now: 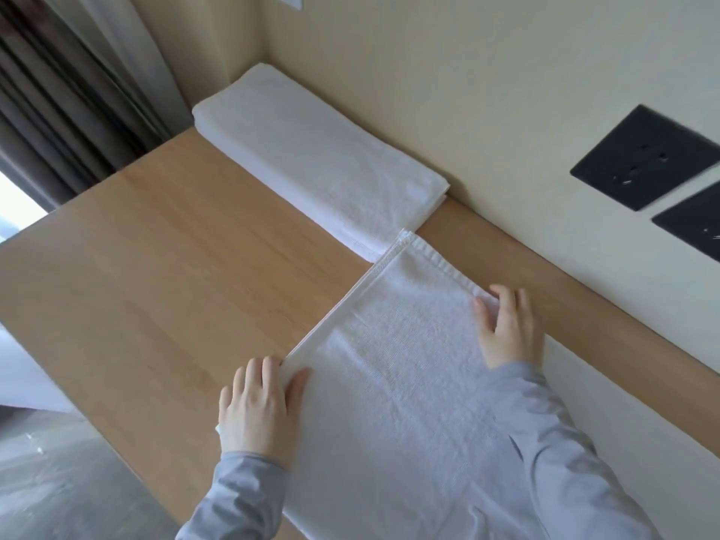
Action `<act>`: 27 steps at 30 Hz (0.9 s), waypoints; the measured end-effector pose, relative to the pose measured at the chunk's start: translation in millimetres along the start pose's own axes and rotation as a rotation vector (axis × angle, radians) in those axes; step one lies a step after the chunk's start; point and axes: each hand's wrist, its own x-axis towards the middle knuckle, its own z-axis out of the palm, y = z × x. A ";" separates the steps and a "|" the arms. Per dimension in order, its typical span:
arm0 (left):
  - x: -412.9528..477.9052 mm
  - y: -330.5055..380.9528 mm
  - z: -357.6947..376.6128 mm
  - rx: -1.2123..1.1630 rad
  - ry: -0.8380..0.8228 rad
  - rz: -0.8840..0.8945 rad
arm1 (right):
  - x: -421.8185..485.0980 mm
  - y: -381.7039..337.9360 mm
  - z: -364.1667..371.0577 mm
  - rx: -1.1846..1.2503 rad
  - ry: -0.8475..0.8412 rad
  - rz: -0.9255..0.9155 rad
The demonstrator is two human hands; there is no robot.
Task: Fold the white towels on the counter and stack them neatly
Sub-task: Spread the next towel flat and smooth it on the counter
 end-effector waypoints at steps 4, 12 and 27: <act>-3.4 -1.5 3.7 0.024 0.012 0.019 | 2.7 -0.2 3.4 -0.009 0.012 0.027; -30.8 6.8 3.6 0.009 -0.016 0.020 | -23.6 20.4 -7.3 -0.024 0.081 -0.018; -39.3 -1.0 11.1 0.041 0.083 0.016 | -19.4 -43.2 9.8 -0.045 -0.352 -0.731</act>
